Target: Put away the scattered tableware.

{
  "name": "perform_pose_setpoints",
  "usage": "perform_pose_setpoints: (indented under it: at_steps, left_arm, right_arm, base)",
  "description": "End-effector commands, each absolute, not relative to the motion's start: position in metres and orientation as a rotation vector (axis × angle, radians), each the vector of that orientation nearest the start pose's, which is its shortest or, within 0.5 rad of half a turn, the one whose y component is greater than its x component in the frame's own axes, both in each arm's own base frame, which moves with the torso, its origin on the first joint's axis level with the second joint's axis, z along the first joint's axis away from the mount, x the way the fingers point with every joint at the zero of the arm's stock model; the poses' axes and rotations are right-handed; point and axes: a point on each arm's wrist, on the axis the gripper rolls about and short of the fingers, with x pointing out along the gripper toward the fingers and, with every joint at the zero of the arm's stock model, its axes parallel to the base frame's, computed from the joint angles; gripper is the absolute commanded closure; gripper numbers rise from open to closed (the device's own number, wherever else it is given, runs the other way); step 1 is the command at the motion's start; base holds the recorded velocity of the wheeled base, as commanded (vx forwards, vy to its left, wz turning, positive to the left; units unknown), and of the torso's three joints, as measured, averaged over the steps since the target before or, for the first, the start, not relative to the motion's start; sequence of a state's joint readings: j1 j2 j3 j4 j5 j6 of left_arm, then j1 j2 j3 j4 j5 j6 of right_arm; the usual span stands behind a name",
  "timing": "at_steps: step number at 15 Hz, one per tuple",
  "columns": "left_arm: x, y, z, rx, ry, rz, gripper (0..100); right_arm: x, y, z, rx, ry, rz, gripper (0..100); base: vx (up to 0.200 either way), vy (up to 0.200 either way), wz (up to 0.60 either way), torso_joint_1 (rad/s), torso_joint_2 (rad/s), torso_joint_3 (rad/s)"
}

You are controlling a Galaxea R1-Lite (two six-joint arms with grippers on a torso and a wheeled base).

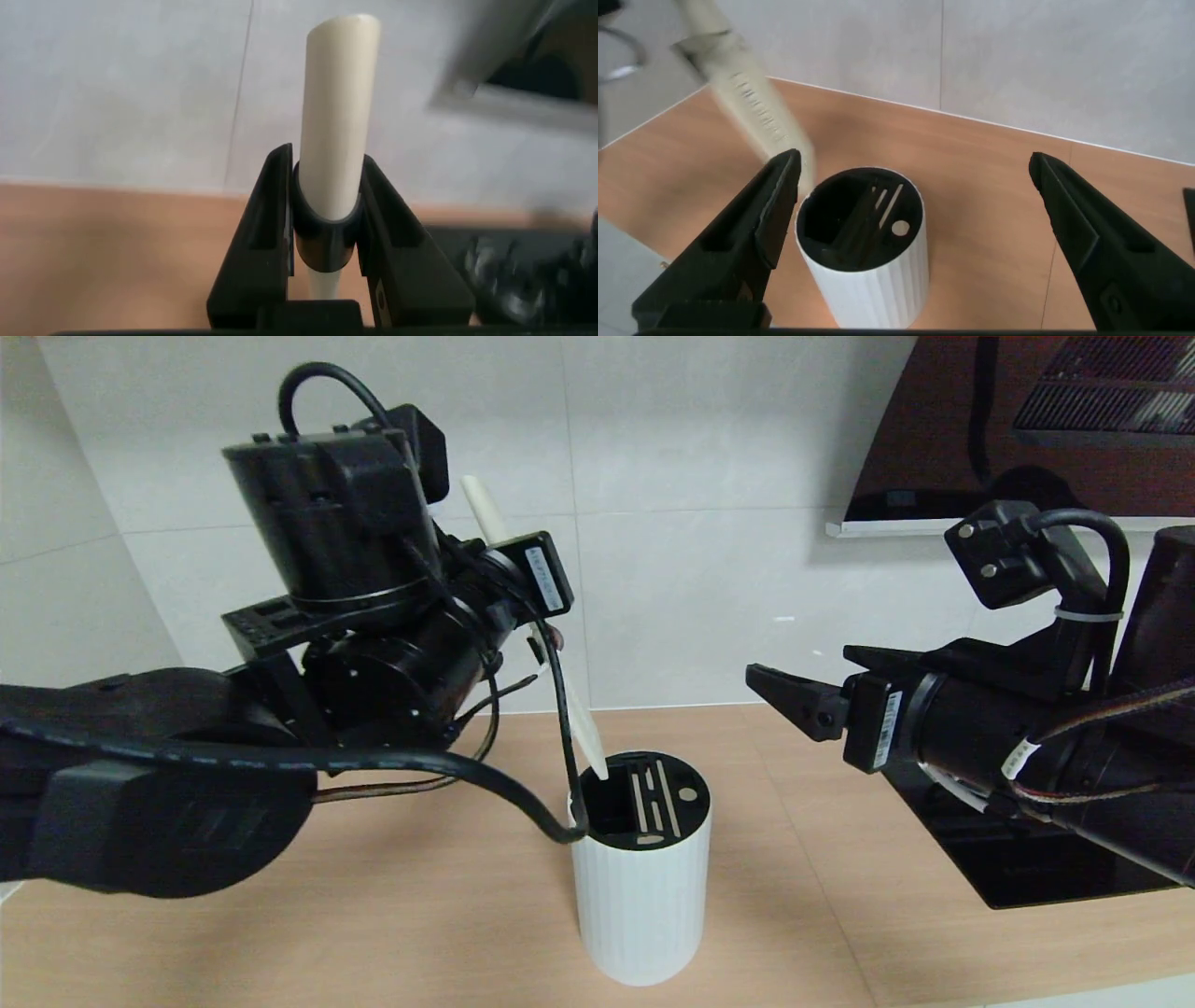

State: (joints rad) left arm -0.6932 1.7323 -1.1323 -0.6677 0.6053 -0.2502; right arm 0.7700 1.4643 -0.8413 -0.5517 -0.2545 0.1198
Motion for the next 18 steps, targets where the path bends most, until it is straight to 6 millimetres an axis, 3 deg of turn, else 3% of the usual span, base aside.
perform_pose_setpoints:
  at_steps: [1, 11, 18]
  left_arm:
    - [0.275, -0.214, 0.247, -0.256, 0.0, -0.081, 100]
    - [0.282, -0.238, 0.213, -0.205, 0.062, -0.073, 100]
    - [0.278, -0.256, 0.178, -0.132, 0.152, -0.107, 100]
  right_arm:
    - [0.189, 0.176, 0.247, 0.075, 0.105, 0.508, 0]
    - [0.189, 0.176, 0.244, 0.071, 0.113, 0.509, 0]
    - [0.189, 0.176, 0.243, 0.07, 0.115, 0.511, 0]
  base:
    - [0.0, 0.0, 0.0, 0.0, 0.0, 0.0]
    - [0.0, 0.0, 0.0, 0.0, 0.0, 0.0]
    - [0.0, 0.0, 0.0, 0.0, 0.0, 0.0]
